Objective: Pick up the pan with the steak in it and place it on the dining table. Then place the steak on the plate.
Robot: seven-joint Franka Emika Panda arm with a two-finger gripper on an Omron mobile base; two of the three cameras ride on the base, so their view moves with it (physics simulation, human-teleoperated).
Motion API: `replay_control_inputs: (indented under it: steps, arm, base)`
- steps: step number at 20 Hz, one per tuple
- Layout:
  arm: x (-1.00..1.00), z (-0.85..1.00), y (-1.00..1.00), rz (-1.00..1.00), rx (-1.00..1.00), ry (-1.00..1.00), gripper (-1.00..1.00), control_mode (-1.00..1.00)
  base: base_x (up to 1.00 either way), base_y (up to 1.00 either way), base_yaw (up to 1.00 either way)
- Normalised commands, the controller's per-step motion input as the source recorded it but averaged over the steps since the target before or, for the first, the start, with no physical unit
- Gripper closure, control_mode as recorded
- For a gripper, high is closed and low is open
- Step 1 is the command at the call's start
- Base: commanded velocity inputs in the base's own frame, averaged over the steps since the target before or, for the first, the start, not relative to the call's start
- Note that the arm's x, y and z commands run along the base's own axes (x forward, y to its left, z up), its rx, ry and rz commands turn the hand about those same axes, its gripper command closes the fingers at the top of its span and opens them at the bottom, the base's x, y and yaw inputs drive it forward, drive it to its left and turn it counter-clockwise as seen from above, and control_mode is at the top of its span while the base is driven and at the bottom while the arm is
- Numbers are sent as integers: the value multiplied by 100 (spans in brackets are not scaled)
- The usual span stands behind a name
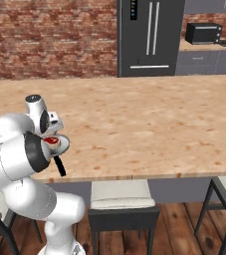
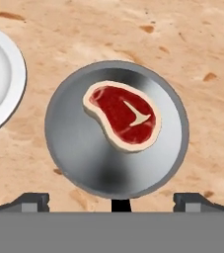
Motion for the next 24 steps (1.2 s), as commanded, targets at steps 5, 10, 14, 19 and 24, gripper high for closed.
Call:
replay_control_inputs:
  steps: [5,10,14,19,24]
  arm:
    - [-1,-3,1,15,-2,1,-100,-100]
    - [0,-9,0,2,-3,1,-100,-100]
    - [6,-22,0,2,-3,3,-100,-100]
    - [27,-15,0,2,0,4,-100,-100]
    - [29,-14,3,1,0,4,-100,-100]
  base:
    - [0,0,0]
    - [0,0,0]
    - [0,0,0]
    - [0,0,0]
    - [0,0,0]
